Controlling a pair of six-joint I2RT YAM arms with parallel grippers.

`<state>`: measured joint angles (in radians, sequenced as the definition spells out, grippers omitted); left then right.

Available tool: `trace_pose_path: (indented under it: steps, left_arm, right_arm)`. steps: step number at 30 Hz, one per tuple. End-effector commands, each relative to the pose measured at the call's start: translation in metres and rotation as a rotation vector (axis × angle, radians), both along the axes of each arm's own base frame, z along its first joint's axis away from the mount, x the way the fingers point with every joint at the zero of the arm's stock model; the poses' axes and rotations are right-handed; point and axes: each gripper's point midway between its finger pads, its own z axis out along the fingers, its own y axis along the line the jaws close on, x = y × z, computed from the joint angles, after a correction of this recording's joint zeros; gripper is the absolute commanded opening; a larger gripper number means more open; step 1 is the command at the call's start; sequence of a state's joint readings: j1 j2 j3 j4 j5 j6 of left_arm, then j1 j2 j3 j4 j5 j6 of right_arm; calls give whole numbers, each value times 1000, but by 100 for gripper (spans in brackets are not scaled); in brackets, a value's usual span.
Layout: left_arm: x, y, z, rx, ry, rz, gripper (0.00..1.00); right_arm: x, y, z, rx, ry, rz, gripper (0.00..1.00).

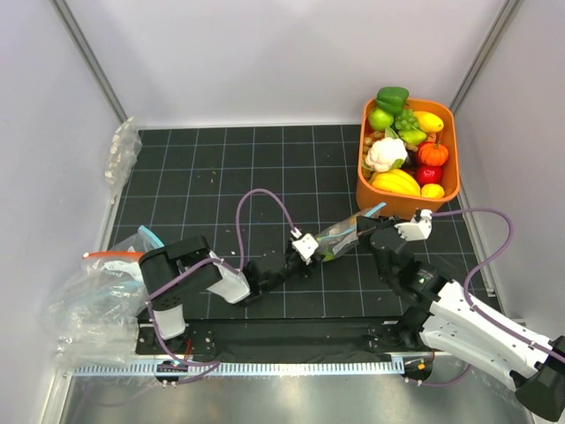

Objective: Place the food in the zip-top bag and seal the zipper
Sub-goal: Adjust the zipper food storage bag at the center of the board.

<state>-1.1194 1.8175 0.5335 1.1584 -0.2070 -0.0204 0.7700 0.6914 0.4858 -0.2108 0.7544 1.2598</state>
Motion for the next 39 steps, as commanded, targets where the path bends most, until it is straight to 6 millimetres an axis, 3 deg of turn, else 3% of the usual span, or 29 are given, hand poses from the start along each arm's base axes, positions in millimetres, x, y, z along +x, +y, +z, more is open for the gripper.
trace_pose_path:
  steps: [1,3,4,6,9,11,12,13,16,17,20,22,25,26,27,30,32,33,36,37,39]
  left_arm:
    - [5,-3,58,-184,-76,-9,45]
    - [5,-2,63,-195,-80,-8,28]
    - [4,-1,64,-195,-82,-9,14]
    - [1,-1,68,-199,-83,-28,0]
    - [-8,-1,79,-203,-95,-72,0]
    - [-11,0,97,-218,-105,-86,0]
    - [-11,1,91,-167,-76,-86,0]
    - [-12,3,106,-171,-80,-86,0]
    - [-16,0,114,-58,-4,-111,0]
    - [-16,2,132,-32,23,-101,0]
    - [-13,11,143,9,63,-63,0]
    - [-9,14,138,2,115,-87,0]
    - [-1,9,104,34,263,-137,0]
    - [-2,9,71,124,344,-134,0]
    - [3,2,75,139,352,-143,0]
    - [0,0,51,212,425,-150,0]
    - [4,3,55,195,411,-122,0]
    - [5,7,69,167,380,-112,0]
    - [10,25,77,137,330,-59,0]
    - [10,30,91,106,305,-52,0]
    - [8,37,91,89,304,-60,0]
  right_arm:
    - [4,-2,11,42,-39,-31,2]
    - [5,-3,11,41,-38,-33,2]
    - [5,-3,10,40,-37,-36,2]
    - [6,-3,10,38,-36,-35,2]
    - [6,-3,7,30,-27,-37,2]
    - [7,-3,6,23,-23,-38,2]
    - [7,-4,9,24,-28,-38,2]
    - [8,-6,7,13,-24,-52,2]
    - [10,-11,3,-41,-5,-73,1]
    - [12,-10,-7,-82,29,-73,1]
    - [18,9,-18,-117,81,-6,1]
    - [20,15,-19,-130,90,16,1]
    - [18,11,-2,-147,48,32,1]
    - [16,7,0,-154,34,29,1]
    - [12,0,15,-137,-14,18,1]
    - [3,-12,29,-88,-102,8,1]
    - [1,-15,36,-75,-151,4,1]
    - [0,-21,35,-76,-158,-16,1]
    - [-2,-32,32,-110,-137,-66,1]
    - [-1,-35,30,-123,-133,-77,1]
    - [1,-26,27,-172,-139,-21,1]
